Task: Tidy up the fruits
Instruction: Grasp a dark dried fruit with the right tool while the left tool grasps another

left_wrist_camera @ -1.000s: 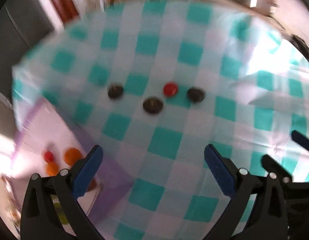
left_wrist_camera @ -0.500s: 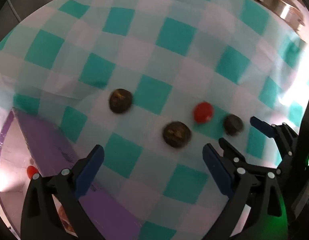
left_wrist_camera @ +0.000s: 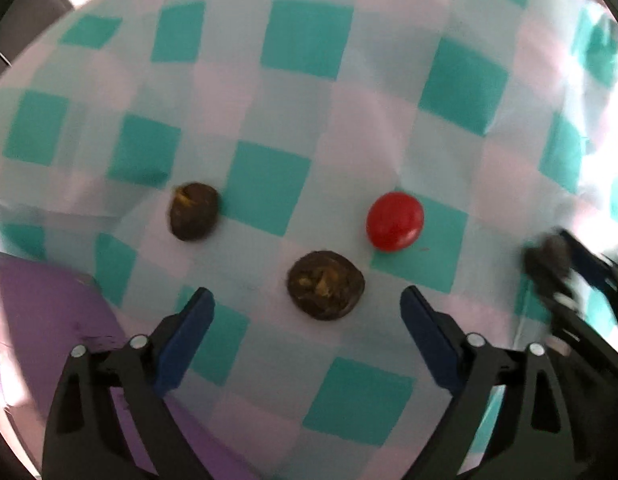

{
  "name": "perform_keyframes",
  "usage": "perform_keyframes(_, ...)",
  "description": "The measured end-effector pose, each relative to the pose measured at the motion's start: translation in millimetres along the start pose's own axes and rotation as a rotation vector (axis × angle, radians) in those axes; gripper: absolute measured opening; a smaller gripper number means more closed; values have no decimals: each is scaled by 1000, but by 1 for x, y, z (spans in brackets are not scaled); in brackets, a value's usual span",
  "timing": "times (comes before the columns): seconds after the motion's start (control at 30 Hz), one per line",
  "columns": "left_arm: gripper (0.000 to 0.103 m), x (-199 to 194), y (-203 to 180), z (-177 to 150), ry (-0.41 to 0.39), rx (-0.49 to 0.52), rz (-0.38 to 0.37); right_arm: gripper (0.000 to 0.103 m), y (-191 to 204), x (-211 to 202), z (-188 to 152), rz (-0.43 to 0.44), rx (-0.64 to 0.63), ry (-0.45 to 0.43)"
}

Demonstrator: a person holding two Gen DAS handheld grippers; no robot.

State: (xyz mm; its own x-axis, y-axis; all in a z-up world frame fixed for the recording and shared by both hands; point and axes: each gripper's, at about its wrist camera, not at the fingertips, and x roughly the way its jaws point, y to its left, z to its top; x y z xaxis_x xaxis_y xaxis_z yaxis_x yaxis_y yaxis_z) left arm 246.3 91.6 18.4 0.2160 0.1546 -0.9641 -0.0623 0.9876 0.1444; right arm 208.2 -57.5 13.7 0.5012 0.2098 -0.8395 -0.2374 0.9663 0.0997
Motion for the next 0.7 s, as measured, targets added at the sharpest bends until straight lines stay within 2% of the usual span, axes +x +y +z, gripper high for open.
perform_keyframes(0.07,84,9,0,2,-28,-40,-4,40,-6,-11,-6,-2,25,-2)
perform_keyframes(0.17,82,13,1,2,-70,-70,13,40,-5,-20,-11,-1,32,-9)
perform_keyframes(0.23,66,10,-1,-1,-86,-51,-15,40,-4,-25,-13,2,40,-20)
perform_keyframes(0.27,49,7,-5,-5,-102,-31,-53,40,-3,-27,-14,4,44,-22)
perform_keyframes(0.3,43,4,-9,-7,-110,-16,-53,40,-2,-29,-16,7,46,-24)
perform_keyframes(0.53,42,-18,-9,-31,-96,-44,-90,40,-2,-64,-28,27,46,-49)
perform_keyframes(0.7,42,-94,-20,-45,-252,-4,-58,40,-9,-113,-36,64,90,-69)
